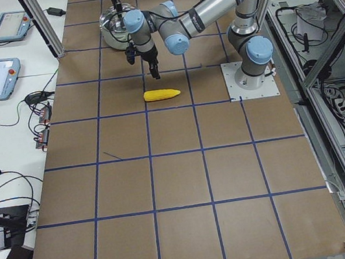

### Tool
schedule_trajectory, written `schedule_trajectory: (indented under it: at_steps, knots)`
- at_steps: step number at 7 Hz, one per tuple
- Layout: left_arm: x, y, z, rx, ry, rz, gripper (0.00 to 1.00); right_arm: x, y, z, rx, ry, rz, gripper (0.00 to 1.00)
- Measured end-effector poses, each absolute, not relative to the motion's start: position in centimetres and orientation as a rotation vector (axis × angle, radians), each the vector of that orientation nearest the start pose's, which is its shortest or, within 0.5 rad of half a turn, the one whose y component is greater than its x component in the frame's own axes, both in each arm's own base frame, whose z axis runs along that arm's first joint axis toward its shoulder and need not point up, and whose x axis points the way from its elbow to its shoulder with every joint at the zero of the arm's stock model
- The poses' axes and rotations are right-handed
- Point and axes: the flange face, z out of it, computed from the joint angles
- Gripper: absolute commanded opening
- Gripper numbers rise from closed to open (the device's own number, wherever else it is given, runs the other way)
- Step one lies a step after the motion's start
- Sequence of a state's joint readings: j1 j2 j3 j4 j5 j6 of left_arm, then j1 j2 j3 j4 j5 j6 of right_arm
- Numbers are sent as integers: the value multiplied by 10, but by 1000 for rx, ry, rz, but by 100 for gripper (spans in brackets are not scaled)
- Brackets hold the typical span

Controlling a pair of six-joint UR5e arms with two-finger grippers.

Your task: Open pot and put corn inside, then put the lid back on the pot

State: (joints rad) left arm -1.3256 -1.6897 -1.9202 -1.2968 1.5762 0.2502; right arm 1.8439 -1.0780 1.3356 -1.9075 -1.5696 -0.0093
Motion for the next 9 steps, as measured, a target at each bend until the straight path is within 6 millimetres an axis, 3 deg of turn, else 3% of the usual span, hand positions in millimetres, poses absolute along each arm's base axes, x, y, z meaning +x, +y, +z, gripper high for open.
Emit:
schedule_trajectory:
  at_steps: [1,2,3,4,6,9]
  knots:
    - [-13,-493,283,8,3170,313,99,313,-626,345,-442,3096,-116,64]
    - [-14,-491,277,8,3171,325,99,312,-625,344,-444,3096,-107,55]
    - [-14,-490,272,8,3172,326,99,311,-625,343,-450,3096,-99,35]
    - [-14,-489,270,8,3172,327,99,310,-625,342,-460,3096,-95,23]
    - [-9,-488,262,3,3174,348,99,308,-627,343,-466,3098,-95,20]
    - [30,-501,236,23,3139,330,98,298,-633,358,-443,3105,-96,22]
